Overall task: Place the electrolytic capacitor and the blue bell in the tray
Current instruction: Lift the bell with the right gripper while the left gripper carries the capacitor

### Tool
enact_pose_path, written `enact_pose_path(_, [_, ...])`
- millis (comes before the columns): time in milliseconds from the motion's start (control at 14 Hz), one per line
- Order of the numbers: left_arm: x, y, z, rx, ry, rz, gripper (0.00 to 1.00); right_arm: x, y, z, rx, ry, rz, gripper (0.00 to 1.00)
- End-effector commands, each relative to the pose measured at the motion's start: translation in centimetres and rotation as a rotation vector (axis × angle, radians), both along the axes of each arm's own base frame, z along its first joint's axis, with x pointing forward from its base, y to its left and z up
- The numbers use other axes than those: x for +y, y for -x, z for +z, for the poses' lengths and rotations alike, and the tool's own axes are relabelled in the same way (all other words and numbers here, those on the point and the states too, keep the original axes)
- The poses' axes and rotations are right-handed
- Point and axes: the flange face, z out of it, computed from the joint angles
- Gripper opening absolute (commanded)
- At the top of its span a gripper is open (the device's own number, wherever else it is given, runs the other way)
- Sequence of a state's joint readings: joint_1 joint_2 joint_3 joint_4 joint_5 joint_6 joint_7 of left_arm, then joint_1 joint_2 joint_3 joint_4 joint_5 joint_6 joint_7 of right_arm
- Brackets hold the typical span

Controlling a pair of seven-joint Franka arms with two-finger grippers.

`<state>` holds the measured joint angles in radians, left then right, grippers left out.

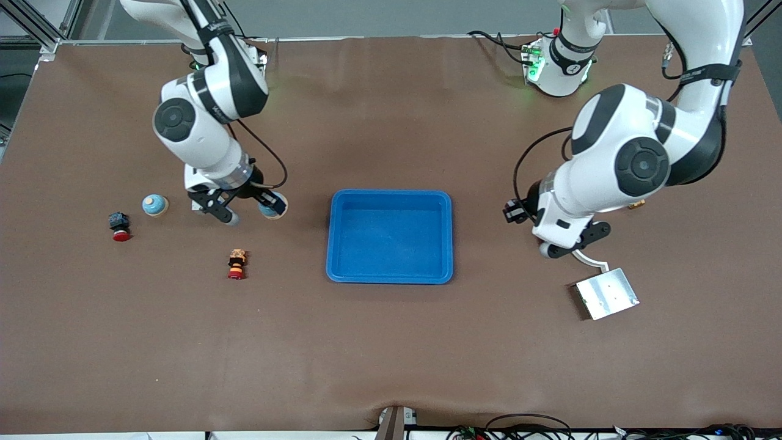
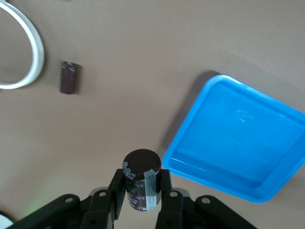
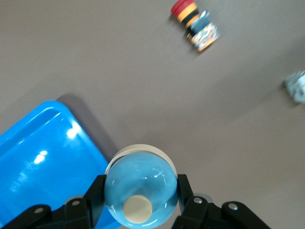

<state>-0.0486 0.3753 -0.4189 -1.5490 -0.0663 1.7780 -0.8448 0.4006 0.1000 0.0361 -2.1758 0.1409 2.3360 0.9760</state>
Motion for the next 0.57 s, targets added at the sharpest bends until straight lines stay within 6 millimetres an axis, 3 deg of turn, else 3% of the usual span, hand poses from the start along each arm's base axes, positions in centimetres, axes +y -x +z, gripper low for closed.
enact_pose_path(0, [-3.2,0.4,-1.9,-0.008,0.012,0.045,0.01,1.9,1.0,-1.3,0.010,0.002,-0.054,0.00])
enact_pose_path(285, [-7.4,1.0,-5.6,-0.031,-0.037,0.099,0.00,3.7,1.8,-2.1,0.018,0.006,-0.071,0.00])
enact_pose_path(499, [-10.5,1.8,-10.3,-0.037,-0.085,0.099,0.00,5.6,2.3,-3.0,0.009,0.033,-0.093,0.00])
